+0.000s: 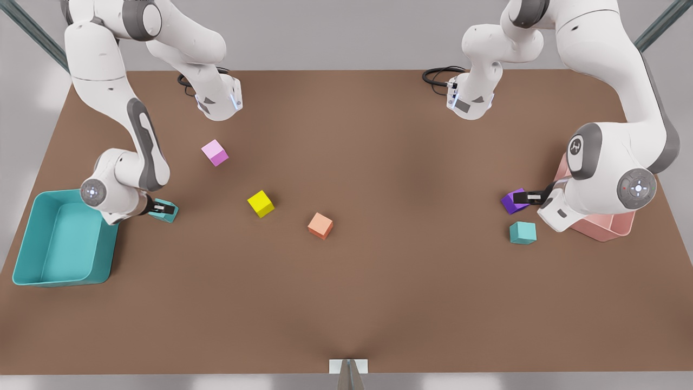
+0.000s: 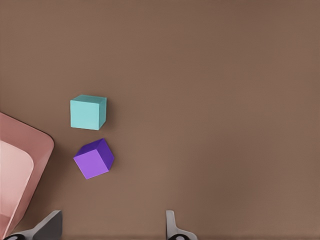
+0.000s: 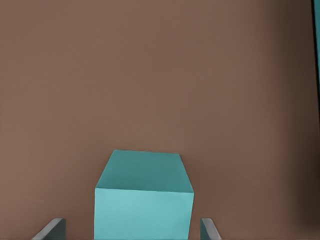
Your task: Stack the two blue cubes on top of each other
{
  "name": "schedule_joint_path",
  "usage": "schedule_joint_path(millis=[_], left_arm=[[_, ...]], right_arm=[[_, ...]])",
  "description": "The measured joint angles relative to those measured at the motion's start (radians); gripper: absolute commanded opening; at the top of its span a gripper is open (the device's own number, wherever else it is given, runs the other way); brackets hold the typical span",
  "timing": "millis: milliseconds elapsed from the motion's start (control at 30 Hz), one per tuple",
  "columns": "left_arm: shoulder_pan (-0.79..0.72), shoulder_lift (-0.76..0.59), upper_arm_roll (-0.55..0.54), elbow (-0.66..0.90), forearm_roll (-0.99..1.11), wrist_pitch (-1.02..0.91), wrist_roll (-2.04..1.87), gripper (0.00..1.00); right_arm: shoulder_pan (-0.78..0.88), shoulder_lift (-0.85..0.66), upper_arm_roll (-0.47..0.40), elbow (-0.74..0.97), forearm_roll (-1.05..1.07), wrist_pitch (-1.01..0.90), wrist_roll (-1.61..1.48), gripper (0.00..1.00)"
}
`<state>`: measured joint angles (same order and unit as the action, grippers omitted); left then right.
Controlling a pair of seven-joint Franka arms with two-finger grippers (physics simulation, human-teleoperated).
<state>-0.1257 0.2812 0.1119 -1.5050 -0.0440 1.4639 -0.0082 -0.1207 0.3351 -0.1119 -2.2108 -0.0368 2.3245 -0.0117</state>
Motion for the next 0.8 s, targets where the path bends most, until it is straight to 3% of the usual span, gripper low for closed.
schedule_joint_path(millis=[333, 400, 433, 533, 633, 700, 800], left_arm=[[0.000, 0.007, 0.000, 0.001, 0.000, 0.000, -0.002, 1.00], [0.000, 0.006, 0.000, 0.001, 0.001, 0.000, -0.002, 1.00], [-0.001, 0.006, 0.000, 0.001, 0.001, 0.000, -0.002, 1.00], [0.000, 0.005, 0.000, 0.001, 0.001, 0.000, -0.002, 1.00], [-0.001, 0.006, 0.000, 0.003, 0.002, 0.000, -0.002, 1.00], [0.000, 0.005, 0.000, 0.004, 0.003, 0.000, -0.002, 1.00], [0.000, 0.006, 0.000, 0.004, 0.003, 0.000, -0.002, 1.00]], right_arm=[[-0.008, 0.085, 0.001, -0.005, 0.032, 0.035, 0.022, 0.99], [-0.008, 0.086, 0.003, -0.004, 0.043, 0.040, 0.021, 0.67], [-0.008, 0.085, 0.003, -0.001, 0.051, 0.040, 0.016, 0.61], [-0.006, 0.078, 0.010, 0.050, 0.086, 0.011, 0.010, 0.56], [0.009, 0.072, 0.138, 0.177, 0.181, -0.068, 0.008, 0.56], [0.172, 0.101, 0.196, 0.282, 0.265, -0.089, 0.022, 0.56], [0.490, 0.241, 0.210, 0.510, 0.338, -0.044, 0.091, 0.56]])
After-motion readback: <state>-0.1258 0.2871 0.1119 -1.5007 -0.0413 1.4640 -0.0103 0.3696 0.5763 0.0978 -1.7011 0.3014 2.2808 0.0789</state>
